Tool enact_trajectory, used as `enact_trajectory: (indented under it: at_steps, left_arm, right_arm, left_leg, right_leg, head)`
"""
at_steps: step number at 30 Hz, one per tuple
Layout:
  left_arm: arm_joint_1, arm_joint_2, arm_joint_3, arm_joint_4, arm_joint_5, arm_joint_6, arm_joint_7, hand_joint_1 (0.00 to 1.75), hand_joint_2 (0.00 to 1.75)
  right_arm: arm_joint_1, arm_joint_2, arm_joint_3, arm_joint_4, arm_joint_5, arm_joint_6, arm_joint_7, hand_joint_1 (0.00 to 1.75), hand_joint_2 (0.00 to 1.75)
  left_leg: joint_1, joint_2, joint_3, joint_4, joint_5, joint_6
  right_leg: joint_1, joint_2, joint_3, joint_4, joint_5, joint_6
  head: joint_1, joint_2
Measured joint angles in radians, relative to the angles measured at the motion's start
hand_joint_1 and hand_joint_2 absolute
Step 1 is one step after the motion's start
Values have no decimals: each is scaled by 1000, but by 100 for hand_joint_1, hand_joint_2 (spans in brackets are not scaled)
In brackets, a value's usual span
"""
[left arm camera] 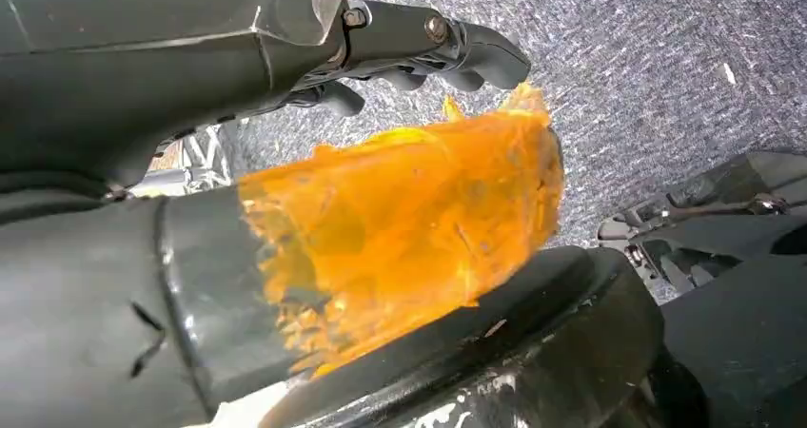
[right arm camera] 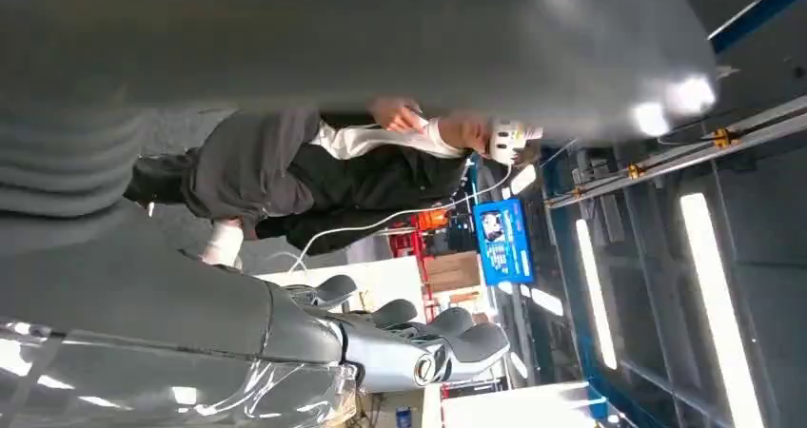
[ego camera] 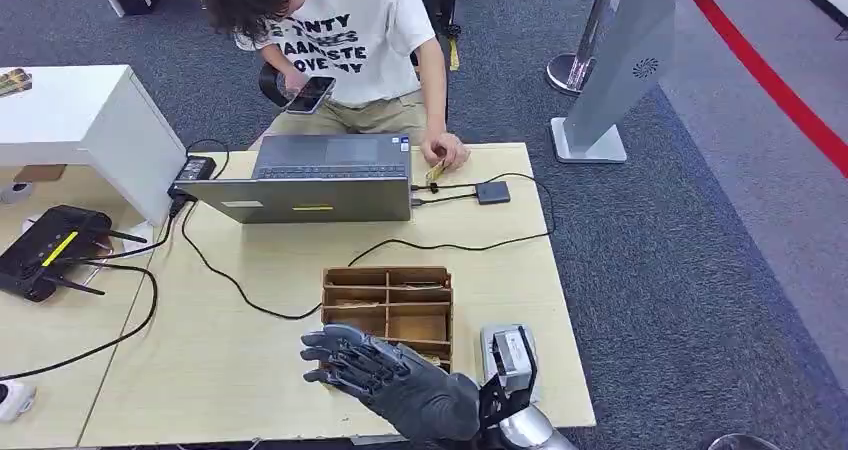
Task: Pass the card to the sensor for recognition and then transmit it.
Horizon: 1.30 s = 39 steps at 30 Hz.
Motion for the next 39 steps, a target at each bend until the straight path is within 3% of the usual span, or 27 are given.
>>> enact_trajectory:
  at_steps: [3, 5, 14, 17, 19, 25, 26, 27, 31, 34, 35, 37, 39]
  left_arm:
    - [0, 0, 0, 0, 1, 0, 0, 0, 0]
    - [0, 0, 0, 0, 5, 1, 1, 0, 0]
    - [2, 1, 0, 0, 41, 15, 1, 0, 0]
    - [3, 1, 0, 0, 61, 19, 1, 0, 0]
    - [6, 1, 0, 0, 67, 24, 1, 0, 0]
    - [13, 1, 0, 0, 72, 27, 2, 0, 0]
    - [14, 1, 0, 0, 72, 27, 2, 0, 0]
    - [14, 1, 0, 0, 71, 27, 3, 0, 0]
    - [14, 1, 0, 0, 66, 26, 10, 0, 0]
    - [14, 1, 0, 0, 64, 26, 10, 0, 0]
    - [14, 1, 0, 0, 64, 26, 10, 0, 0]
    - [14, 1, 0, 0, 64, 26, 10, 0, 0]
    - [14, 1, 0, 0, 63, 26, 11, 0, 0]
  right_arm:
    - [0, 0, 0, 0, 20, -29, 11, 0, 175]
    - [1, 0, 0, 0, 80, -88, 16, 0, 175]
    - [3, -10, -7, -2, 496, -524, 36, 0, 175]
    - [2, -10, -6, -8, 777, -793, 77, 0, 175]
    - [-4, -10, 0, -13, 913, -926, 101, 0, 175]
    - [-13, -10, 36, -9, 1130, -1135, 155, 0, 175]
    - [-15, -10, 42, -7, 1163, -1167, 160, 24, 175]
    - [-17, -10, 47, -6, 1207, -1200, 173, 77, 175]
    - [-24, -10, 62, 5, 1364, -1313, 219, 77, 175]
    - [-29, -10, 72, 12, 1389, -1330, 230, 77, 175]
    - [-30, -10, 74, 13, 1391, -1331, 230, 145, 175]
    - [-31, -10, 76, 17, 1397, -1333, 232, 166, 175]
    - [-34, -10, 77, 20, 1416, -1337, 243, 168, 175]
  left_leg:
    - [0, 0, 0, 0, 0, 0]
    - [0, 0, 0, 0, 0, 0]
    - [0, 0, 0, 0, 0, 0]
    - [0, 0, 0, 0, 0, 0]
    - [0, 0, 0, 0, 0, 0]
    - [0, 0, 0, 0, 0, 0]
    - [0, 0, 0, 0, 0, 0]
    - [0, 0, 0, 0, 0, 0]
    - [0, 0, 0, 0, 0, 0]
    - [0, 0, 0, 0, 0, 0]
    - [0, 0, 0, 0, 0, 0]
    - [0, 0, 0, 0, 0, 0]
    - [0, 0, 0, 0, 0, 0]
  right_leg:
    - [0, 0, 0, 0, 0, 0]
    - [0, 0, 0, 0, 0, 0]
    - [0, 0, 0, 0, 0, 0]
    - [0, 0, 0, 0, 0, 0]
    - [0, 0, 0, 0, 0, 0]
    - [0, 0, 0, 0, 0, 0]
    - [0, 0, 0, 0, 0, 0]
    - [0, 0, 0, 0, 0, 0]
    - [0, 0, 0, 0, 0, 0]
    - [0, 0, 0, 0, 0, 0]
    - [0, 0, 0, 0, 0, 0]
    - [0, 0, 0, 0, 0, 0]
    - [0, 0, 0, 0, 0, 0]
  head:
    - [0, 0]
    - [0, 0]
    - [0, 0]
    - [0, 0]
    - [0, 0]
    - [0, 0]
    - [0, 0]
    - [0, 0]
    - [0, 0]
    - [0, 0]
    - [0, 0]
    - [0, 0]
    - [0, 0]
